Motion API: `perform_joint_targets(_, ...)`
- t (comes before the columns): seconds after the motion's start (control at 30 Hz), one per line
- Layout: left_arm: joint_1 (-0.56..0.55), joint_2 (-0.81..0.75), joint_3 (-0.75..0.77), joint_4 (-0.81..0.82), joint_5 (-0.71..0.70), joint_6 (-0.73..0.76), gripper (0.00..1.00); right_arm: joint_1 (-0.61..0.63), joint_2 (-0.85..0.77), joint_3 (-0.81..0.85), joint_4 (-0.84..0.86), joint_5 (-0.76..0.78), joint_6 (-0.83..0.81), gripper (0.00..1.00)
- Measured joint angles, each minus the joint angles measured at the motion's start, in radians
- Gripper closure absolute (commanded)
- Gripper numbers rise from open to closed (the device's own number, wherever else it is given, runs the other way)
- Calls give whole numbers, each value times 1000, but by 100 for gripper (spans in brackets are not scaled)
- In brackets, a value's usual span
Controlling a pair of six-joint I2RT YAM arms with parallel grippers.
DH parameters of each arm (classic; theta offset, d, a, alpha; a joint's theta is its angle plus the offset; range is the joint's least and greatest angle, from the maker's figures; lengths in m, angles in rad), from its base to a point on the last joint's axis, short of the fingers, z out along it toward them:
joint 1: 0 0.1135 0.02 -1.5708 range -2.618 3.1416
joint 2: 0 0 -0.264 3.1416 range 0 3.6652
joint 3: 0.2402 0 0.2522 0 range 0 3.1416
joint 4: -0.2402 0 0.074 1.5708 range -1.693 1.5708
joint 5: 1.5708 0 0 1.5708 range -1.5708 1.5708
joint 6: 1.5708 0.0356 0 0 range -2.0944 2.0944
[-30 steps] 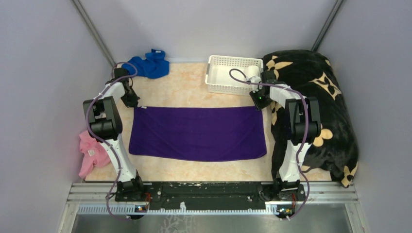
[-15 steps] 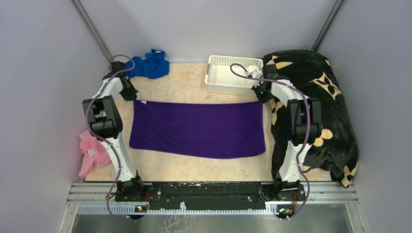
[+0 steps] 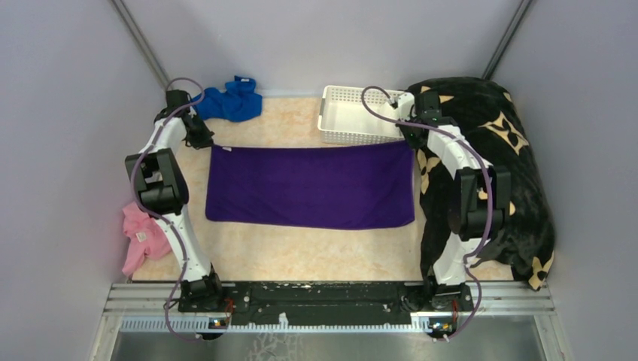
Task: Roll the towels
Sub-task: Pick up the towel at the center of the board, then fold the towel at the center of the board.
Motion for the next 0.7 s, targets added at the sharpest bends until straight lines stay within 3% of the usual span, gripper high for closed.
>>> perform_joint_targets(0.3,15,-49,-43,64,112,-26,100,-2,-99,-134,108,26,1,100)
perform_joint_targets(0.7,58,-268,-331,145,161,-72,100,-2,-282,-293,159,27,5,100)
